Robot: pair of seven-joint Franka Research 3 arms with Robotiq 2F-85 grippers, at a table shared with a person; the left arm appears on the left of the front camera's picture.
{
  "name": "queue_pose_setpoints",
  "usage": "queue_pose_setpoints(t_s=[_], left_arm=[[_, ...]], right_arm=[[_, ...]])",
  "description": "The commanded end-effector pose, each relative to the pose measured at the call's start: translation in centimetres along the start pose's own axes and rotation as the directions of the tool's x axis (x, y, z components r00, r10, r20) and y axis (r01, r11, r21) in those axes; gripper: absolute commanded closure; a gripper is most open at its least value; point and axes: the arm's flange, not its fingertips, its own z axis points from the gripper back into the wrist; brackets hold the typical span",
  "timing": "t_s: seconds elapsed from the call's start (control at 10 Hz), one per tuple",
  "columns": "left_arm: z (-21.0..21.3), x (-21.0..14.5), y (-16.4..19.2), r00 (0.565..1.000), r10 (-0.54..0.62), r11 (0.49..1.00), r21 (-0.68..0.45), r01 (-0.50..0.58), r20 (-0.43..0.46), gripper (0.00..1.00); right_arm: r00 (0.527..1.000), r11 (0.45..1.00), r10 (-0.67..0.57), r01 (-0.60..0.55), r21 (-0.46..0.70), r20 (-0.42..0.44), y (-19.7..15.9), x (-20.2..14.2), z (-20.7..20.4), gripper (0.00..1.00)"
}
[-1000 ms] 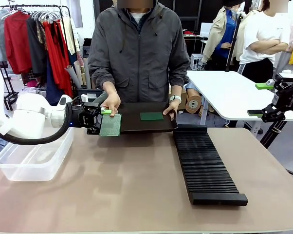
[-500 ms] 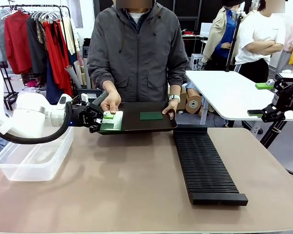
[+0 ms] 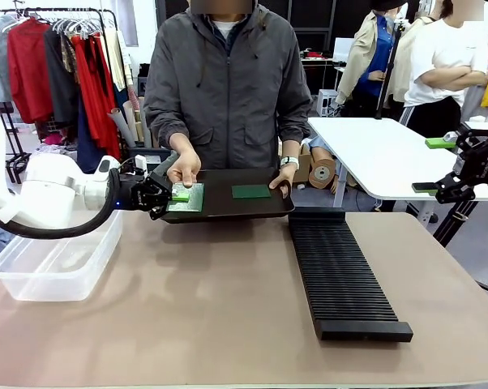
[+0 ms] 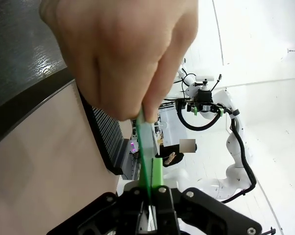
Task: Sort PCBs into racks and boxes based on the side picked up.
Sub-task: Pick up the Blank PCB handed by the Human, then if the short side of the Blank PCB is picked up, insert it into the PCB Rack ; if the long side is picked up, place it in the Organizing box.
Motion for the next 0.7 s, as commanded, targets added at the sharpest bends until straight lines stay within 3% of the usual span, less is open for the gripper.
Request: queue_pose_setpoints(t_s=[0.0, 0.1, 0.6], left_arm=[[-0.20, 0.18, -0.91, 0.998, -0.014, 0.999, 0.035, 0.016, -0.055, 1.00], [0.00, 0.00, 0.00, 1.000, 0.000, 1.000, 0.000, 0.000, 0.000, 1.00], [0.00, 0.00, 0.00, 1.000, 0.000, 1.000, 0.000, 0.000, 0.000, 1.00]], right_arm=[[1.000, 1.000, 0.004, -0.004, 0.001, -0.005, 0.14, -0.13, 0.08, 0.00], [1.000, 1.000, 0.004, -0.004, 0.001, -0.005, 0.14, -0.13, 0.08, 0.00], [1.000, 1.000, 0.004, -0.004, 0.001, -0.005, 0.14, -0.13, 0.08, 0.00]])
